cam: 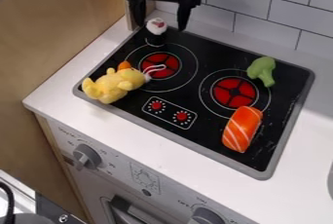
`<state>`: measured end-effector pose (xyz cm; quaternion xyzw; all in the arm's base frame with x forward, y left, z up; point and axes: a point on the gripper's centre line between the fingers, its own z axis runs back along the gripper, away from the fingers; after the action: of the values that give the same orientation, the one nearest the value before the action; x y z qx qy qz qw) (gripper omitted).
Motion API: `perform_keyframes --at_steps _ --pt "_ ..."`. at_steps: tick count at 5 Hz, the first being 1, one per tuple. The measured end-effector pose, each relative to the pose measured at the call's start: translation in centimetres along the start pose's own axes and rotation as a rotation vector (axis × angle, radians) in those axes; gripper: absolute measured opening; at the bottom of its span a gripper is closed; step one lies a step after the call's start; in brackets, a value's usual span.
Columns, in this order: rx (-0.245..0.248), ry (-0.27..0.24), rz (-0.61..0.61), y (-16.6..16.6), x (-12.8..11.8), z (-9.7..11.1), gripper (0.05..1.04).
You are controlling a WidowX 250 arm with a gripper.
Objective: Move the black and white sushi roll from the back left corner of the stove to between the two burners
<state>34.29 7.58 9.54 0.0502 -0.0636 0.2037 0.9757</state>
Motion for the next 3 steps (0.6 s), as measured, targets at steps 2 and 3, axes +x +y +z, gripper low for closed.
perform_keyframes --at_steps 2,3 --pt "0.01 -0.007 0.023 0.32 0.77 -0.54 0.999" --pt "0.017 -0.008 0.028 0.27 1.07 -1.0 0.999"
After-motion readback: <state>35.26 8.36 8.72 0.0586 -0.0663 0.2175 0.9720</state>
